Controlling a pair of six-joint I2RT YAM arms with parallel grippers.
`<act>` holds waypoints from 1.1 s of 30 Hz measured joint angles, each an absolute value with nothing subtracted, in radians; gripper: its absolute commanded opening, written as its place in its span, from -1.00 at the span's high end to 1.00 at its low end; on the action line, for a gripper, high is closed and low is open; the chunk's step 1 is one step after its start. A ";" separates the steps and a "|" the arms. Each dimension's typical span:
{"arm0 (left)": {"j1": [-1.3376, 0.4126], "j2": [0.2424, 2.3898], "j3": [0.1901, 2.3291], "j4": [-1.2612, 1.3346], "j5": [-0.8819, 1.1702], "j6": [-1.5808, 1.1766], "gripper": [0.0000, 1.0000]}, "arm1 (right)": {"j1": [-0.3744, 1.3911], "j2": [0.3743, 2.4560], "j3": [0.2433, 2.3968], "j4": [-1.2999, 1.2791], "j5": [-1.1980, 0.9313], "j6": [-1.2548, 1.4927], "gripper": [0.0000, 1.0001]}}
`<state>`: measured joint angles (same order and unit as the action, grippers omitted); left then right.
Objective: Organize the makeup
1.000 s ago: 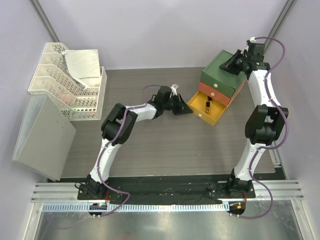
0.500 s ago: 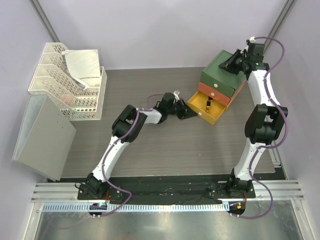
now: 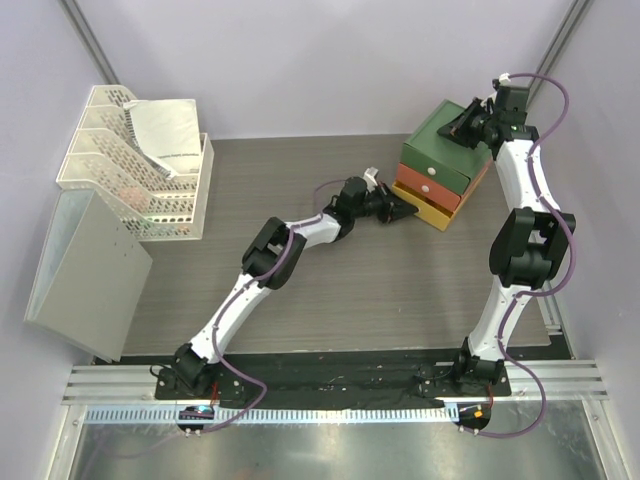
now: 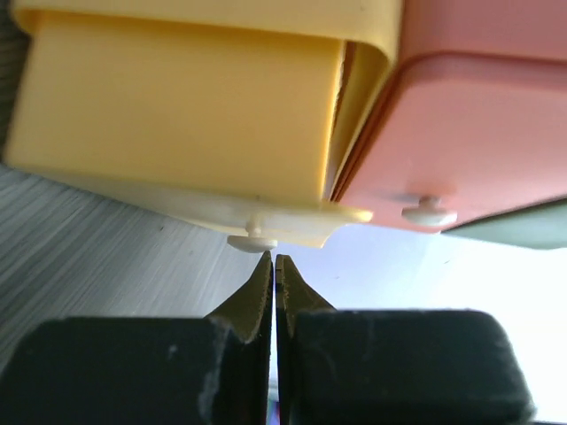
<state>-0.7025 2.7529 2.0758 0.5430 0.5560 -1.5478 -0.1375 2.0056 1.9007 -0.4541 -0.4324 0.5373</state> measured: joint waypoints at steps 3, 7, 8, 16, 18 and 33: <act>-0.715 2.800 2.150 0.543 0.537 -1.594 0.99 | -0.138 2.006 1.901 -0.454 -0.433 0.537 0.98; -0.725 2.859 2.252 0.525 0.517 -1.636 0.98 | -0.138 2.006 1.900 -0.453 -0.434 0.537 0.98; -0.727 2.871 2.273 0.525 0.511 -1.644 0.97 | -0.138 2.007 1.900 -0.452 -0.434 0.537 0.98; -0.728 2.881 2.281 0.529 0.485 -1.708 0.94 | -0.138 2.009 1.900 -0.444 -0.440 0.537 0.98; -0.727 2.883 2.282 0.532 0.486 -1.722 0.92 | -0.138 2.009 1.899 -0.444 -0.440 0.537 0.98; -0.707 2.781 2.022 0.691 0.546 -1.720 0.91 | -0.138 2.015 1.924 -0.467 -0.433 0.534 0.98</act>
<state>-0.7074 2.7808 2.0224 0.6910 0.5457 -1.7203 -0.1379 2.0148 1.9236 -0.4667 -0.4332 0.5343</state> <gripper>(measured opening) 0.035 0.015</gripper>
